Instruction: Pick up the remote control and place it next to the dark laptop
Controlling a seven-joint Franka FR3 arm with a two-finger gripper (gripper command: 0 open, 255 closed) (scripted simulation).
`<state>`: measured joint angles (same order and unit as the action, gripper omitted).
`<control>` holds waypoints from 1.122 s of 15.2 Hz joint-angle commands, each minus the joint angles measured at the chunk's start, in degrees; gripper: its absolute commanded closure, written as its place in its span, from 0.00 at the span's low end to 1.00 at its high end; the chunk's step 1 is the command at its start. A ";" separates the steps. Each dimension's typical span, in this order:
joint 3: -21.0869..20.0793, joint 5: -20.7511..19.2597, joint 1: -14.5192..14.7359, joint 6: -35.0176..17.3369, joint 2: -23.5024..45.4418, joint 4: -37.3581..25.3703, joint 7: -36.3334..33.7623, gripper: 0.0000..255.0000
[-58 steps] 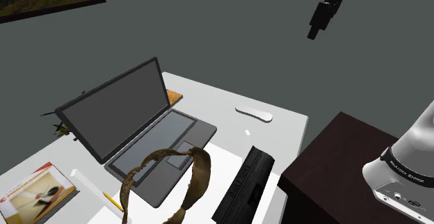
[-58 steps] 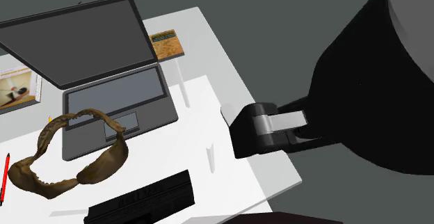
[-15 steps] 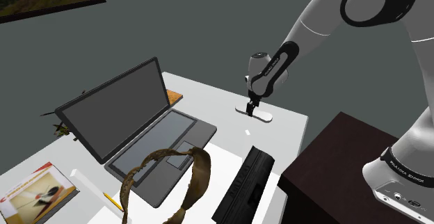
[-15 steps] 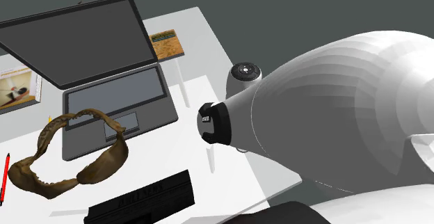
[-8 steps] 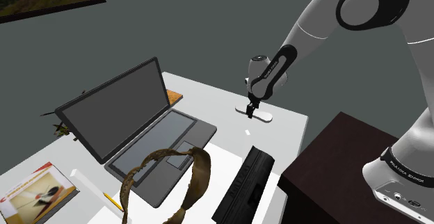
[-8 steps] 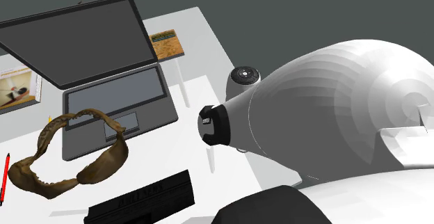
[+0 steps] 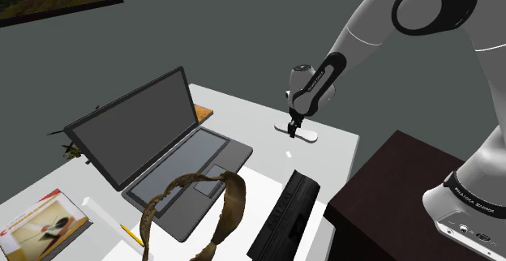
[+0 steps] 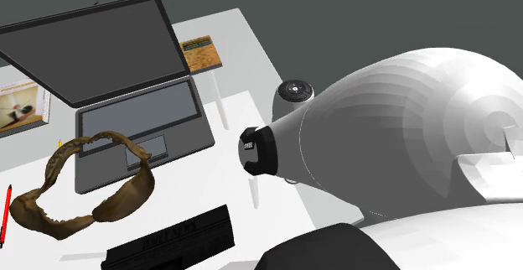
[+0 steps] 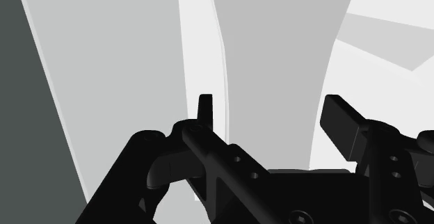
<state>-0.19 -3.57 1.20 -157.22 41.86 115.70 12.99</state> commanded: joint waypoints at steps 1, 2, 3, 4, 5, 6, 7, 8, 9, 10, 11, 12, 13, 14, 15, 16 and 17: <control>0.00 0.00 0.00 0.00 -0.01 -0.01 0.00 1.00; 0.00 0.00 0.00 0.00 -0.01 0.00 0.00 1.00; 0.00 0.00 0.00 0.00 -0.01 -0.01 0.00 1.00; 0.00 0.00 0.00 -0.02 -0.01 0.00 0.00 1.00; -0.03 0.02 -0.02 0.41 -0.77 0.34 0.02 1.00; -0.06 0.04 -0.04 0.84 -1.53 0.66 0.05 1.00; -0.09 0.06 -0.07 1.28 -2.29 0.98 0.08 1.00; -0.12 0.08 -0.09 1.75 -3.03 1.25 0.11 1.00; -0.15 0.10 -0.11 2.21 -3.77 1.53 0.14 1.00; -0.18 0.13 -0.14 2.68 -4.51 1.80 0.17 1.00; -0.21 0.15 -0.16 3.16 -5.24 2.06 0.20 1.00; -0.24 0.18 -0.18 3.65 -5.97 2.30 0.23 1.00; -0.28 0.21 -0.21 4.14 -6.70 2.54 0.26 1.00; -0.31 0.23 -0.23 4.64 -7.42 2.76 0.29 1.00; -0.34 0.26 -0.25 5.15 -8.13 2.96 0.33 1.00; -0.37 0.29 -0.28 5.66 -8.84 3.16 0.36 1.00; -0.40 0.33 -0.30 6.19 -9.55 3.34 0.39 1.00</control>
<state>-0.56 -3.27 0.91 -151.44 33.00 118.75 13.37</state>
